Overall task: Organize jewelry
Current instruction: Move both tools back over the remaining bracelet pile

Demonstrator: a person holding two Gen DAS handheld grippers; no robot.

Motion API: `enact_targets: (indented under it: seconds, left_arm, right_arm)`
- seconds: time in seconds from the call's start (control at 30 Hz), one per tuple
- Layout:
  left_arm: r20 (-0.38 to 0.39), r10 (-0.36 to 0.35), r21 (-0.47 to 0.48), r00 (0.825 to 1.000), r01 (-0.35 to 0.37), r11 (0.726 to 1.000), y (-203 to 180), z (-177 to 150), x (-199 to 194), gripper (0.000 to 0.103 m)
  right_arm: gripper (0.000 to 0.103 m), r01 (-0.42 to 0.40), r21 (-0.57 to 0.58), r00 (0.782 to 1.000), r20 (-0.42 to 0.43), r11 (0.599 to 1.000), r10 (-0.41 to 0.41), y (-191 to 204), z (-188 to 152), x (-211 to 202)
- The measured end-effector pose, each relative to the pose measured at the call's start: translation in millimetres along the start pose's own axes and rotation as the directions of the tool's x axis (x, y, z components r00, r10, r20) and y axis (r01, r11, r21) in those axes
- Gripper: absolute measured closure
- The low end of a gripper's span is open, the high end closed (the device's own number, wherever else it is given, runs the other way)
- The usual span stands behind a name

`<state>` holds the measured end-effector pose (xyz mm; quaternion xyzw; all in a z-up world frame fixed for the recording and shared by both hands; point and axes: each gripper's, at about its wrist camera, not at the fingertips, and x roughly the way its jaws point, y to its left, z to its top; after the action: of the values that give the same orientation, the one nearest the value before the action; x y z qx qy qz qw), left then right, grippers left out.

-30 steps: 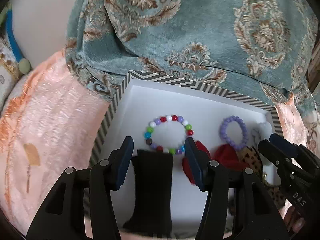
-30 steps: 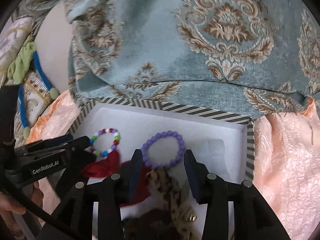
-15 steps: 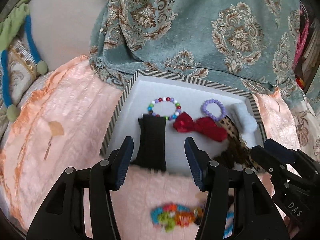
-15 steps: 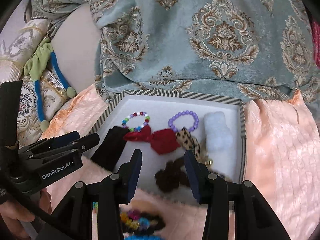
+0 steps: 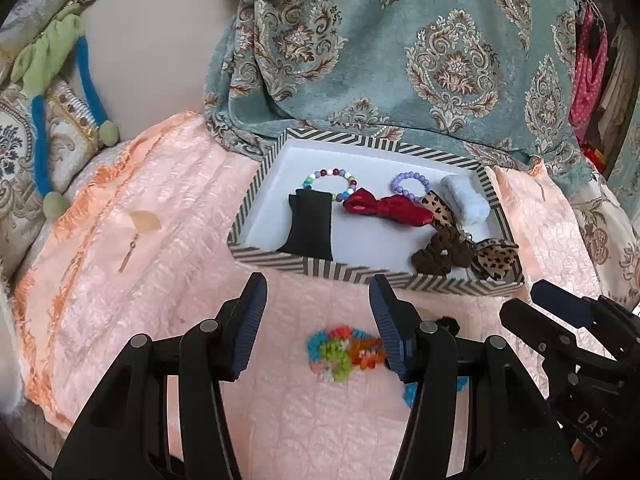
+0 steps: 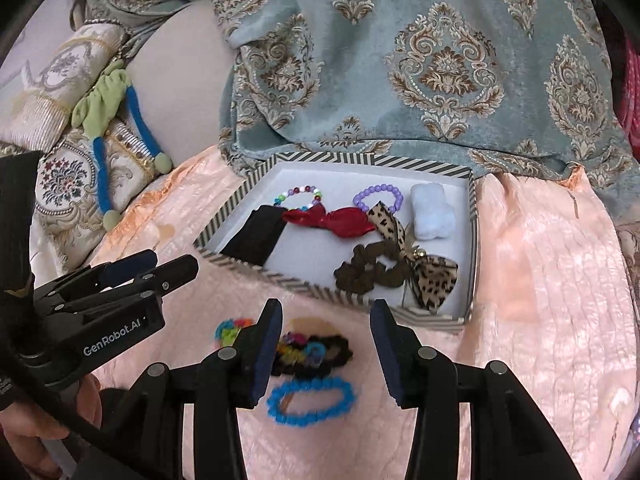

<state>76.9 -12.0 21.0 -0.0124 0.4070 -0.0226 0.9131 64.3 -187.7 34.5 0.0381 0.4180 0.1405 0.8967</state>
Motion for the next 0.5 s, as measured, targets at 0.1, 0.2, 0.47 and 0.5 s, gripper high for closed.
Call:
enact_targets:
  seconds: [0.1,0.2,0.47,0.5]
  left_arm:
    - [0.015,0.008,0.004,1.000,-0.008,1.000,-0.9,-7.1,-8.3,0.050]
    - [0.019,0.006,0.012,1.000,-0.006,1.000,-1.4,-12.4,-14.2,0.050]
    - [0.015,0.015,0.025,1.000,-0.015,1.000,-2.9,-23.5,-21.7,0.050]
    - [0.015,0.016,0.025,1.000,-0.016,1.000,-3.1,-24.3,-22.0,0.050]
  right_arm:
    - [0.059,-0.007,-0.006,1.000,0.003,1.000,0.007,5.0,-6.6,-8.5]
    - [0.058,-0.012,-0.009,1.000,0.008,1.000,0.012,7.8,-12.2,-17.2]
    - [0.046,-0.018,-0.011,1.000,0.013,1.000,0.018,6.3,-22.7,-29.7]
    - [0.046,-0.017,-0.011,1.000,0.013,1.000,0.017,6.2,-23.4,-30.2]
